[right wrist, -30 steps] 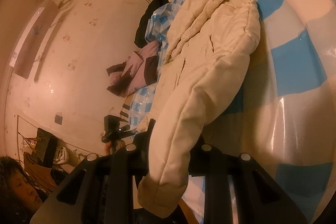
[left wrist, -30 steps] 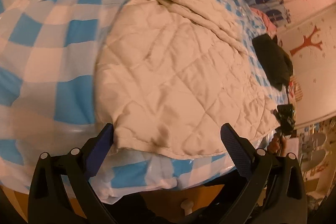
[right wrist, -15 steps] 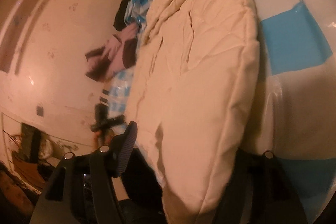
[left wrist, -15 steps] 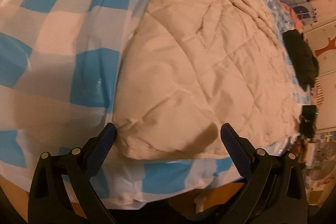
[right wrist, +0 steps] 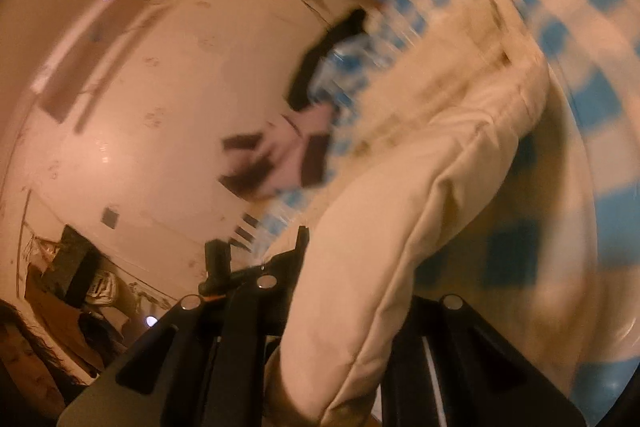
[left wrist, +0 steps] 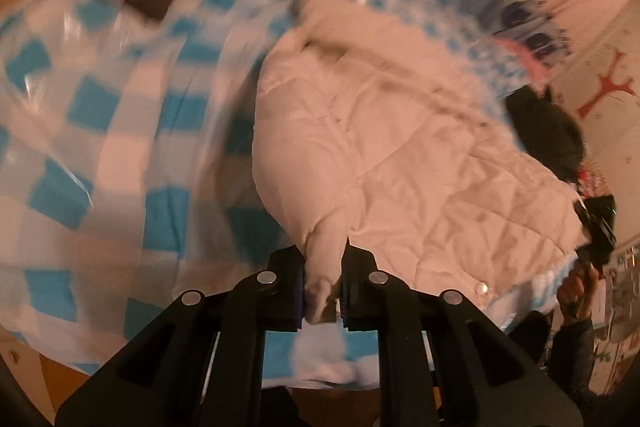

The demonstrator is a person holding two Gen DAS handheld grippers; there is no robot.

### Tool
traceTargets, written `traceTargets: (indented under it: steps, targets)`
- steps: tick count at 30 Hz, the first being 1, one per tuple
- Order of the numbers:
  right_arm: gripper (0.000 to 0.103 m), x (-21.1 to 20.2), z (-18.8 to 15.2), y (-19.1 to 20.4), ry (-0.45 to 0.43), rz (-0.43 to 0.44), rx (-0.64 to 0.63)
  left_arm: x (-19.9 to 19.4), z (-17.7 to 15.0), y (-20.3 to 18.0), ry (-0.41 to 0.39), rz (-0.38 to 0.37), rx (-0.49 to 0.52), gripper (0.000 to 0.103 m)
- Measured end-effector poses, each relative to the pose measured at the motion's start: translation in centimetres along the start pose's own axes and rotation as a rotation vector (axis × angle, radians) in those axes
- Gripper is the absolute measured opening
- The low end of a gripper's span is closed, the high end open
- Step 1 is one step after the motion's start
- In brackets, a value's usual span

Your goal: Fold large clothes

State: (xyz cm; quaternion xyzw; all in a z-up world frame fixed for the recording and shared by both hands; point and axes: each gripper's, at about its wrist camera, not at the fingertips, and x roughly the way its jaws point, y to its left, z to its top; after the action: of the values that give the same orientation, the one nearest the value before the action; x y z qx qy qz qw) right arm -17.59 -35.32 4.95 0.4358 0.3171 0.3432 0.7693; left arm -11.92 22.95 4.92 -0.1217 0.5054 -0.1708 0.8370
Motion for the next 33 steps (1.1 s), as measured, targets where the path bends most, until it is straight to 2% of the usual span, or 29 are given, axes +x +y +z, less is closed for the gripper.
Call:
traceTargets:
  steps: [4, 7, 10, 12, 14, 15, 17, 19, 20, 22, 27, 28, 29, 30, 31, 32, 33]
  targets:
    - [0.013, -3.5, 0.2, 3.6, -0.054, 0.053, -0.062, -5.4, -0.7, -3.1, -0.07, -0.076, 0.056, 0.011]
    - [0.013, -6.1, -1.1, 4.9, -0.065, 0.044, -0.081, -7.2, -3.1, -4.7, -0.05, -0.114, 0.09, 0.011]
    - [0.013, -8.4, -3.6, 3.7, -0.007, -0.05, -0.059, -5.8, -6.8, -5.0, 0.069, -0.122, 0.125, 0.016]
    - [0.013, -9.1, -5.8, 1.0, 0.069, -0.176, -0.011, -2.7, -9.6, -3.8, 0.209, -0.108, 0.133, 0.023]
    - [0.022, -8.7, -7.7, -2.2, 0.169, -0.243, 0.083, 0.7, -11.9, -1.8, 0.336, -0.084, 0.075, 0.034]
    - [0.029, -8.6, -8.7, -3.9, 0.209, -0.285, 0.134, 2.6, -13.0, -0.5, 0.398, -0.042, 0.048, 0.037]
    - [0.053, -8.5, -10.0, -5.5, 0.254, -0.343, 0.19, 3.7, -13.8, 1.5, 0.405, -0.021, -0.018, 0.04]
    - [0.066, -8.4, -10.5, -5.9, 0.269, -0.313, 0.226, 3.5, -14.0, 3.5, 0.376, -0.09, -0.116, 0.047]
    - [0.069, -8.3, -10.6, -5.7, 0.273, -0.302, 0.224, 3.1, -14.0, 4.2, 0.351, -0.098, -0.142, 0.055]
    - [0.073, -7.8, -10.6, -5.5, 0.291, -0.297, 0.226, 3.1, -14.1, 4.8, 0.339, -0.106, -0.158, 0.064]
    - [0.072, -6.0, -11.2, -5.2, 0.315, -0.282, 0.222, 5.2, -15.5, 5.7, 0.361, -0.18, -0.202, 0.078]
    - [0.059, -5.7, -11.1, -5.2, 0.3, -0.286, 0.216, 5.9, -15.7, 5.4, 0.37, -0.2, -0.216, 0.078]
    - [0.031, -5.7, -11.1, -5.0, 0.28, -0.275, 0.213, 6.2, -15.9, 4.8, 0.368, -0.242, -0.216, 0.078]
    - [0.021, -6.0, -11.0, -4.9, 0.241, -0.264, 0.223, 6.8, -16.0, 4.1, 0.35, -0.277, -0.201, 0.078]
    - [0.017, -6.2, -10.7, -4.6, 0.212, -0.254, 0.224, 6.4, -16.0, 3.3, 0.325, -0.305, -0.178, 0.072]
    - [0.015, -6.6, -10.3, -3.8, 0.163, -0.23, 0.205, 5.9, -15.8, 2.3, 0.296, -0.333, -0.151, 0.043]
    - [0.015, -6.9, -10.2, -3.2, 0.14, -0.221, 0.191, 5.1, -15.6, 1.2, 0.276, -0.371, -0.121, 0.023]
